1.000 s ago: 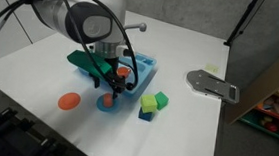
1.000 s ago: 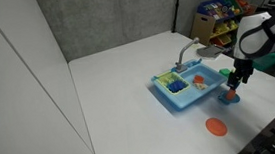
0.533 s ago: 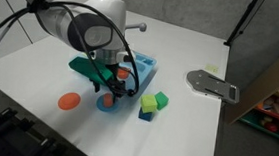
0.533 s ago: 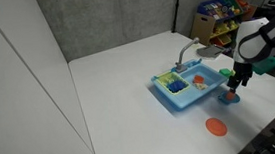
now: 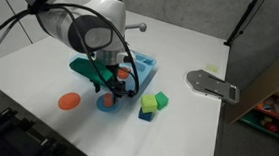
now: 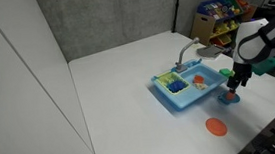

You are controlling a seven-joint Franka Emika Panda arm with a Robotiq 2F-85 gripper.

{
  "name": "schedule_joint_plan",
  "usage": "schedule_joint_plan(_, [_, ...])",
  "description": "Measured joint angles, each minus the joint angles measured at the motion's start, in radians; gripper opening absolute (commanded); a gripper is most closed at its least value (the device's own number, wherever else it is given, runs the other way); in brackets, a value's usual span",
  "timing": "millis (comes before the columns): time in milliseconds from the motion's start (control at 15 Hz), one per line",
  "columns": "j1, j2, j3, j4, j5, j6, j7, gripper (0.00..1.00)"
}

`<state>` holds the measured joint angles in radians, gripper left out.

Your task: Put the orange cup on the counter

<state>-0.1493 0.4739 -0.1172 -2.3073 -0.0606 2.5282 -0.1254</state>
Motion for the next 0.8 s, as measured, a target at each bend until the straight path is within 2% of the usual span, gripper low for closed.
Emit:
schedule_joint_plan(267, [0.0,0.0,0.004,0.0,0.002,0.009,0.0,1.0])
schedule_joint_plan(800, [-0.038,0.002,0.068,-0.036,0.066,0.144,-0.072,1.0])
